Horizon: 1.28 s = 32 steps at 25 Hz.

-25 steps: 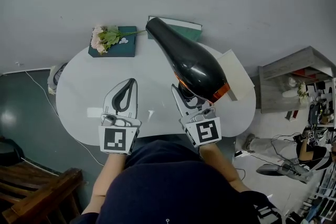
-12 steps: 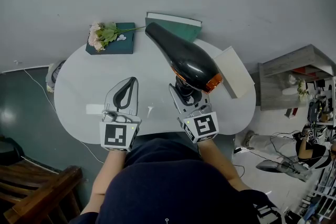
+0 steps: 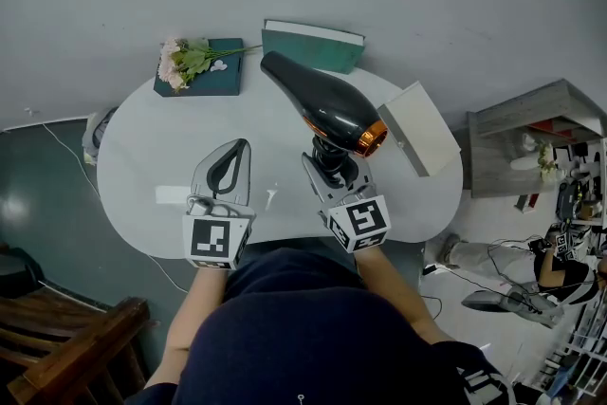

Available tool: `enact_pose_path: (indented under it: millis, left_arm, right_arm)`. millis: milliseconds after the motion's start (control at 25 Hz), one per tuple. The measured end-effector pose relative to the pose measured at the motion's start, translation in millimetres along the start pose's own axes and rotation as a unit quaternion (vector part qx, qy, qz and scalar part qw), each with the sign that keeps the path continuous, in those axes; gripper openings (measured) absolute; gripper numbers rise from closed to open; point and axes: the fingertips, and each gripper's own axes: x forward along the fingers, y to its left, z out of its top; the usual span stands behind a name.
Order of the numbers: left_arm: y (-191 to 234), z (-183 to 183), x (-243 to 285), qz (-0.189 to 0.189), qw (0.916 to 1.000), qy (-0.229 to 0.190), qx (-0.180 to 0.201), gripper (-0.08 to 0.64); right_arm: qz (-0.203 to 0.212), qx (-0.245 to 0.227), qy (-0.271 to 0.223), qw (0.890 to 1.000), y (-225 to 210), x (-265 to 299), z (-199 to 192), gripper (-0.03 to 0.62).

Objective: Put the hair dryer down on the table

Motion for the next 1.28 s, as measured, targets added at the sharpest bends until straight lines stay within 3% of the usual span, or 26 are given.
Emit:
enact_pose_path:
  millis: [400,1280]
  left_arm:
    - [-1.0,-14.7,0.1,-0.004,0.9998,0.017,-0.007,0.011]
    - [-4.4,-49.7,5.6,-0.017,0.9981,0.058,-0.015,0.011]
  right_arm:
    - [0.003,0.055,0.026,0.998,-6.0,5.0,-28.0,0.215]
    - [-0.002,0.108,0.087,0.99,-9.4,11.8,-80.9,0.215]
